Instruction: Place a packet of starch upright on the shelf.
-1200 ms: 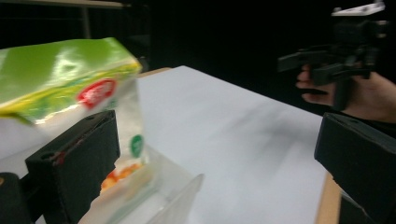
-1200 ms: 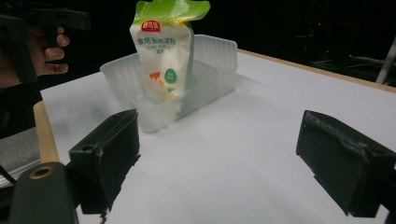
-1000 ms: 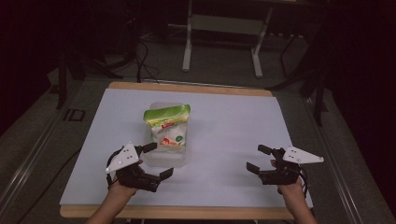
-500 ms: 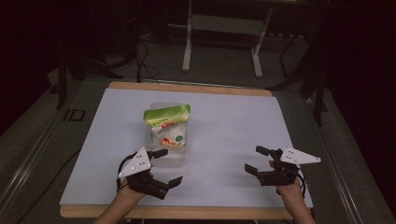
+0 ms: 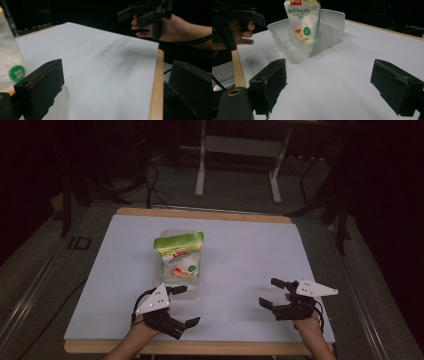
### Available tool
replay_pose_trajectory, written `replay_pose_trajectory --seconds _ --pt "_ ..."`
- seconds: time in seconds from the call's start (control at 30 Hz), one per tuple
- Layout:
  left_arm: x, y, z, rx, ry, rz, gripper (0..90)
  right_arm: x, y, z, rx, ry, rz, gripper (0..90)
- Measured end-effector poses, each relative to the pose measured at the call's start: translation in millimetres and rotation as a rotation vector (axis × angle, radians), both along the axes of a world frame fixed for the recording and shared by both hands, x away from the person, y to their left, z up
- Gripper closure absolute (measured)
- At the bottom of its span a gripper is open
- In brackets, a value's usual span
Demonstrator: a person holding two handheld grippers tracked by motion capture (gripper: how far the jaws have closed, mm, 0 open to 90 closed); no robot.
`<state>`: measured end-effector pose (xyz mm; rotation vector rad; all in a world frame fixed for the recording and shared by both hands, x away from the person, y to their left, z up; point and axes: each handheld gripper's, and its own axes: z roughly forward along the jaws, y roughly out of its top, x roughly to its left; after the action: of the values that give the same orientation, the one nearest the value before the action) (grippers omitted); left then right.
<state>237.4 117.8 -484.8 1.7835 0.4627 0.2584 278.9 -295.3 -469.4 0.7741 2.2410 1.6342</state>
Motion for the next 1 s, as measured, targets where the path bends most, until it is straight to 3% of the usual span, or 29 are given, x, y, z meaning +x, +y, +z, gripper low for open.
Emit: replay_pose_trajectory --seconds 0.17,0.23,0.33,0.57,0.8,1.0 --pt "2.6 3.2 -4.8 -0.013 -0.001 -0.017 0.5 0.1 1.5 -2.0 -0.012 0.000 0.002 13.2" --pt "3.8 3.7 -6.7 -0.018 -0.010 -0.052 0.4 0.5 2.5 -4.0 -0.014 -0.002 0.009 13.2" --pt "5.7 2.8 -11.1 -0.016 0.010 -0.101 0.5 0.7 3.5 -5.7 -0.014 -0.005 0.021 13.2" --pt "7.8 0.9 -18.1 0.011 0.021 -0.112 0.5 0.4 5.3 -9.3 -0.005 -0.003 0.048 13.2" --pt "5.8 -3.0 -24.2 0.061 -0.014 -0.118 0.5 2.1 6.9 -15.0 -0.016 -0.009 0.071 13.2" --pt "5.4 -3.8 -24.3 0.054 -0.014 -0.128 0.4 3.0 6.4 -16.4 -0.023 -0.016 0.078 13.3"
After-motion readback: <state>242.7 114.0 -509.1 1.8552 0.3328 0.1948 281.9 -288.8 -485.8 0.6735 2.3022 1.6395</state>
